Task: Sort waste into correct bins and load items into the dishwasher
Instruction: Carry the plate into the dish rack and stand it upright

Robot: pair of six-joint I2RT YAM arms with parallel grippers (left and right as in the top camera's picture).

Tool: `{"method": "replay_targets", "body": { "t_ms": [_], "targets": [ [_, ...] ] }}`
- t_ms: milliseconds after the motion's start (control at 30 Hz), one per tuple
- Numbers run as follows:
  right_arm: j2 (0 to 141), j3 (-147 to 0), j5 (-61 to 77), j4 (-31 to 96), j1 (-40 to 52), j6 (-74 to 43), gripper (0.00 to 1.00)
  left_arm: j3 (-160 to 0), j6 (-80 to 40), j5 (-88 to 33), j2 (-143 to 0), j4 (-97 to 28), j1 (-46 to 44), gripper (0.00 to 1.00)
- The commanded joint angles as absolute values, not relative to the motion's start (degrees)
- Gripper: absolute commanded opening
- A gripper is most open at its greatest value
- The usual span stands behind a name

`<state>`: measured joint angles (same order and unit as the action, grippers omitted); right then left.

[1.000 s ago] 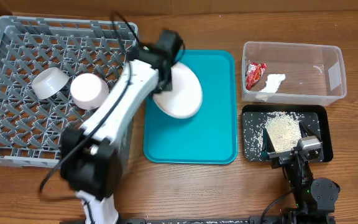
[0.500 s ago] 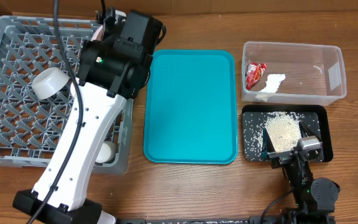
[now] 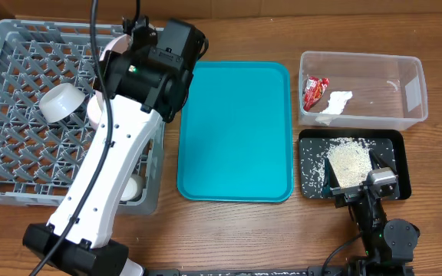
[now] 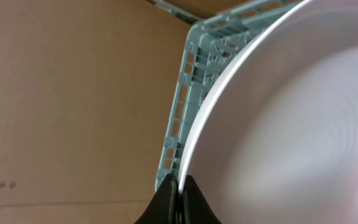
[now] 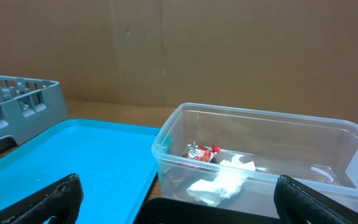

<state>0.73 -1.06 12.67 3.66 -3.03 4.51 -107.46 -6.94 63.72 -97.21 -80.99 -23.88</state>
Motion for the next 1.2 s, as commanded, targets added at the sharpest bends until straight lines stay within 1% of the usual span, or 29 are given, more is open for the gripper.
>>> {"method": "replay_targets", "body": {
  "t_ms": [0,267,400,733,833,867,933,967,1000,1033,1167],
  "targets": [
    [0.16,-0.45,12.75,3.29,-3.46,4.54,1.00,-103.77,-9.50,65.65,-97.93,-80.20,-23.51,0.04],
    [0.16,-0.45,12.75,3.29,-3.46,4.56,1.00,-96.79,-13.26,66.24,-98.94,-78.19,-22.20,0.04],
    [0.16,-0.45,12.75,3.29,-3.46,4.56,1.00,-94.08,-17.15,65.76,-99.02,-78.22,-21.17,0.04],
    [0.16,-0.45,12.75,3.29,-3.46,4.54,1.00,-90.78,-28.03,58.30,-99.09,-79.44,-20.97,0.04],
    [0.16,-0.45,12.75,3.29,-3.46,4.54,1.00,-90.41,-29.23,57.58,-99.11,-79.46,-20.97,0.04],
    [0.16,-0.45,12.75,3.29,-3.46,4.56,1.00,-90.41,-29.21,57.80,-99.11,-79.46,-20.97,0.09],
    [0.16,-0.45,12.75,3.29,-3.46,4.54,1.00,-90.41,-29.21,59.77,-99.11,-79.46,-20.97,0.28],
    [0.16,-0.45,12.75,3.29,-3.46,4.54,1.00,-90.41,-29.19,60.82,-99.11,-79.42,-20.97,0.40],
    [0.16,-0.45,12.75,3.29,-3.46,4.54,1.00,-90.43,-29.19,62.08,-99.11,-79.44,-20.97,0.79],
    [0.16,-0.45,12.75,3.29,-3.46,4.54,1.00,-90.52,-29.17,63.44,-99.09,-79.48,-20.97,1.00],
    [0.16,-0.45,12.75,3.29,-3.46,4.54,1.00,-92.60,-29.21,65.47,-98.89,-80.47,-20.97,1.00]
  ]
}}
